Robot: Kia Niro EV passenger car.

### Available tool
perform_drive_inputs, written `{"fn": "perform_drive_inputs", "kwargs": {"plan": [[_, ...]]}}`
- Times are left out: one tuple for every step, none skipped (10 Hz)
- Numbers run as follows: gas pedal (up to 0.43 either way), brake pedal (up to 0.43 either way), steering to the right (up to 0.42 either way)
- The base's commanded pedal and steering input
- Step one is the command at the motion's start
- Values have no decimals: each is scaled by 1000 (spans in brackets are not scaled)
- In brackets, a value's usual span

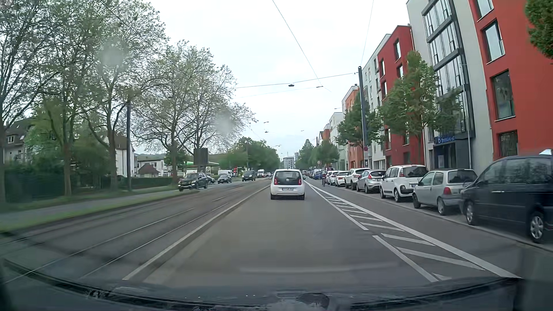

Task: Follow the waypoints while adhering to traffic rules and regulations

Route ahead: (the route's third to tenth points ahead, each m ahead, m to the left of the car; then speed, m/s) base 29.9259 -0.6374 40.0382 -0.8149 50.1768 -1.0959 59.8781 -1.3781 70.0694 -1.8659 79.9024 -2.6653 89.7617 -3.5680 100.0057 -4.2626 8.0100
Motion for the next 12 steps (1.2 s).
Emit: {"fn": "perform_drive_inputs", "kwargs": {"plan": [[98, 0, 1], [98, 0, 1], [98, 0, 1], [98, 0, 1], [98, 0, 0], [98, 0, 0], [98, 0, 1], [98, 0, 1], [98, 0, 0], [98, 0, 1], [98, 0, 0], [98, 0, 1]]}}
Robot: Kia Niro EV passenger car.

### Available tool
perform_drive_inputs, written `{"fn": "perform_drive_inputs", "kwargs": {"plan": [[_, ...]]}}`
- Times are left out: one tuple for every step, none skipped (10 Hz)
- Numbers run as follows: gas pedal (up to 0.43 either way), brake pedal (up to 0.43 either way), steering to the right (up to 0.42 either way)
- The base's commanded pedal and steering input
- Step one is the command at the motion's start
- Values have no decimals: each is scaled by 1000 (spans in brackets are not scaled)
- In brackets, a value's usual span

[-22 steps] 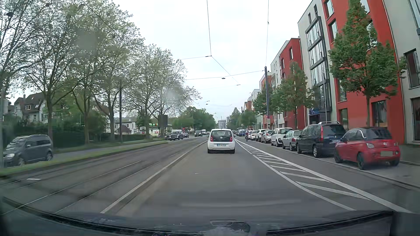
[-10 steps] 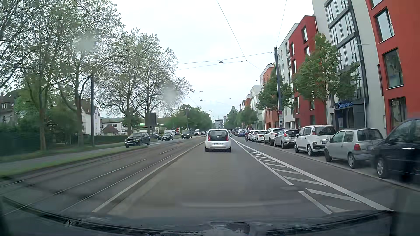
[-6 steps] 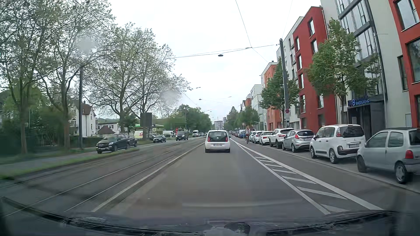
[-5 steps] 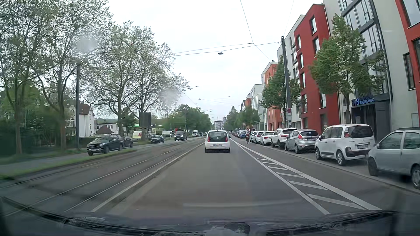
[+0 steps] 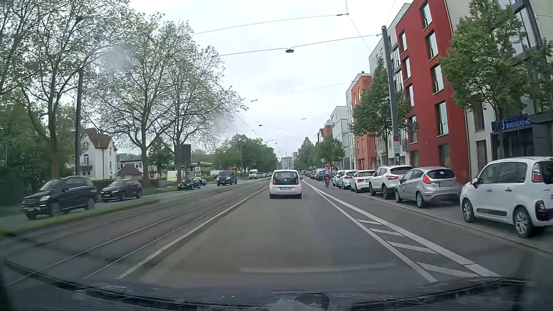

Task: Follow the waypoints while adhering to traffic rules and regulations

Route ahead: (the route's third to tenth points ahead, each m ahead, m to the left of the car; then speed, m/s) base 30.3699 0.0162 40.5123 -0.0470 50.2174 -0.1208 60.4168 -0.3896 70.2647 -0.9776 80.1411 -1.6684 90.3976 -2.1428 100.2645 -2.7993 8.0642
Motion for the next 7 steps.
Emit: {"fn": "perform_drive_inputs", "kwargs": {"plan": [[98, 0, 0], [98, 0, 0], [98, 0, 0], [98, 0, 0], [98, 0, 0], [98, 0, 0], [98, 0, 1]]}}
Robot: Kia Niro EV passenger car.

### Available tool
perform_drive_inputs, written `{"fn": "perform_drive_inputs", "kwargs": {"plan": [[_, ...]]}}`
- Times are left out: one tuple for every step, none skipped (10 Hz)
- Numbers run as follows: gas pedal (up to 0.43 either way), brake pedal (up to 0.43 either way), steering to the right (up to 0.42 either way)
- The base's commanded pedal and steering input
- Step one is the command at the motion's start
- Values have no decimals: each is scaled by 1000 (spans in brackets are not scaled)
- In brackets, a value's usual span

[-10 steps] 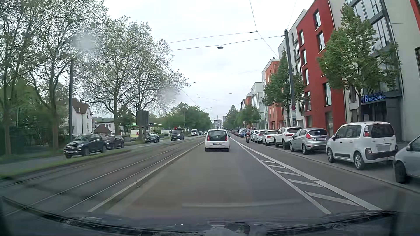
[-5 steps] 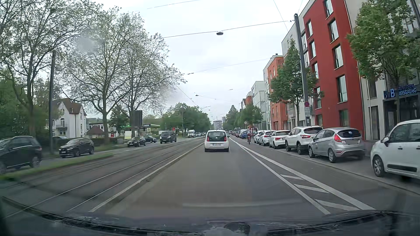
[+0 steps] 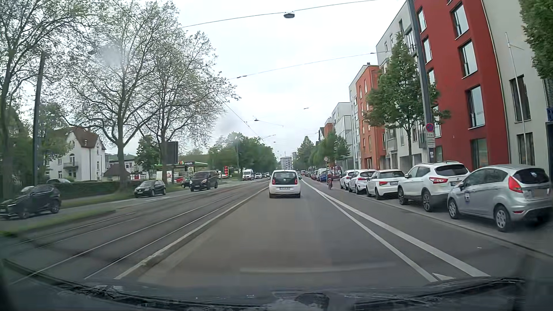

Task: Follow the waypoints while adhering to traffic rules and regulations

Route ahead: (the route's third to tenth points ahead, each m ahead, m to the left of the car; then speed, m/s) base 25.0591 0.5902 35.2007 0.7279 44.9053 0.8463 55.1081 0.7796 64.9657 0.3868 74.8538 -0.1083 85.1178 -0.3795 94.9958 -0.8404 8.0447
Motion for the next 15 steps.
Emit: {"fn": "perform_drive_inputs", "kwargs": {"plan": [[98, 0, 0], [98, 0, 1], [98, 0, 0], [87, 0, 1], [87, 0, 0], [87, 0, 1], [87, 0, 1], [87, 0, 0], [87, 0, 0], [87, 0, 0], [87, 0, 0], [87, 0, 0], [87, 0, 1], [87, 0, 1], [79, 0, 0]]}}
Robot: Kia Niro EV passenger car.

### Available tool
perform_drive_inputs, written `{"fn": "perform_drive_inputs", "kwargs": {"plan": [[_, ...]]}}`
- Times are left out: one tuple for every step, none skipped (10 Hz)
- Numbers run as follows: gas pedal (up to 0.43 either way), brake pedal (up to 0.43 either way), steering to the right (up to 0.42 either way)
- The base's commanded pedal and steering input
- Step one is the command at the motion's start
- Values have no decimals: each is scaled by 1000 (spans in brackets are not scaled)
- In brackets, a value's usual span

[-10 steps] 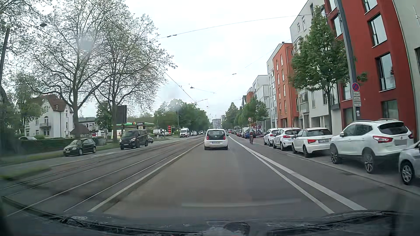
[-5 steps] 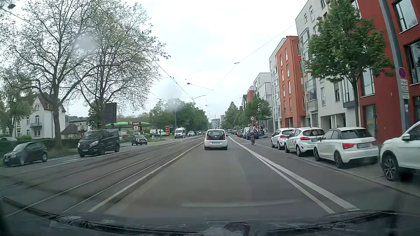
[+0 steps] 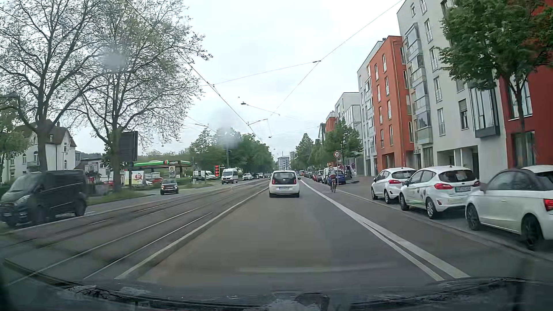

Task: Follow the waypoints while adhering to traffic rules and regulations

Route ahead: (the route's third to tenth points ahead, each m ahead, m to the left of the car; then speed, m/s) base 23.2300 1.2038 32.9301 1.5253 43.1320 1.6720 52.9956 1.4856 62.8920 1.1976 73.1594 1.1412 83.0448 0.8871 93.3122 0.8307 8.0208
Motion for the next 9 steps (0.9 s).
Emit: {"fn": "perform_drive_inputs", "kwargs": {"plan": [[79, 0, 0], [79, 0, 0], [79, 0, 0], [79, 0, 0], [79, 0, 0], [79, 0, 0], [79, 0, 0], [79, 0, -1], [79, 0, -1]]}}
